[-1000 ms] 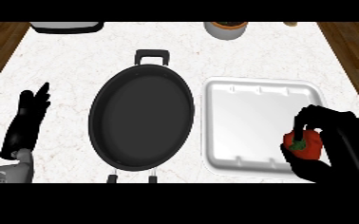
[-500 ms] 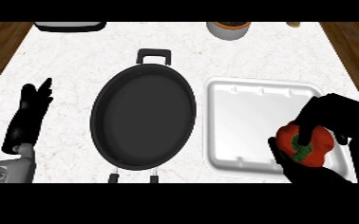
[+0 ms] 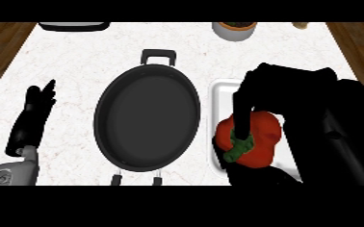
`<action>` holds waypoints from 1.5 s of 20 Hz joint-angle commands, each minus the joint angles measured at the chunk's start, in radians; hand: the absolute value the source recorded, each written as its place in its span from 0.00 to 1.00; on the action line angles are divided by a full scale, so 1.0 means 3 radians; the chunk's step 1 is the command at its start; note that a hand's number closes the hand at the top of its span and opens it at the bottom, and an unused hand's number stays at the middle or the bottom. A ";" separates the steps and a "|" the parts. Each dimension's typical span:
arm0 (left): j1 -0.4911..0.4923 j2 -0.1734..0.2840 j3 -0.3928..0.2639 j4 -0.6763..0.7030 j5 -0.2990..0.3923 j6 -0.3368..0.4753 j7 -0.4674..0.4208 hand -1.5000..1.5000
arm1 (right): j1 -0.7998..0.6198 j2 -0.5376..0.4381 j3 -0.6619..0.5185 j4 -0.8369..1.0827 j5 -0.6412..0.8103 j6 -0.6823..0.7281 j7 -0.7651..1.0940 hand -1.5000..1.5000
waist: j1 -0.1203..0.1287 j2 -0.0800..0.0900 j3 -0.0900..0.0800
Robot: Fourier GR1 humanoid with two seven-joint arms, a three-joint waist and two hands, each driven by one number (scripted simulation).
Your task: Pick the bell pepper from the tray and place it in the pot
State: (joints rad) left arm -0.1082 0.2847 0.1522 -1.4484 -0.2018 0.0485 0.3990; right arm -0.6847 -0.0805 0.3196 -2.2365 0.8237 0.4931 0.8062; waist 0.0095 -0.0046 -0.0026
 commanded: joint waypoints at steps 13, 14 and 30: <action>-0.0098 -0.0043 -0.0025 0.0059 -0.0038 -0.0046 -0.0028 0.50 | -0.0901 0.0267 0.0577 0.2128 -0.0524 -0.0830 0.0222 1.00 | 0.0022 0.0027 0.0006; -0.0152 -0.0013 0.0048 0.0097 0.0016 -0.0051 -0.0032 0.50 | -0.0687 0.0268 0.0732 0.2173 -0.0570 -0.1126 0.0289 1.00 | 0.0028 0.0030 0.0006; -0.0145 0.0084 0.0123 0.0030 0.0055 -0.0155 -0.0019 0.50 | -0.0585 0.0268 0.0787 0.2696 -0.1513 -0.3393 -0.0338 0.00 | 0.0053 0.0034 0.0009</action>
State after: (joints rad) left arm -0.1352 0.2822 0.1667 -1.4489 -0.2017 0.0242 0.3977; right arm -0.8870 -0.0003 0.5807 -1.4439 0.4047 -0.3639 0.7803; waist 0.0275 0.0045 0.0000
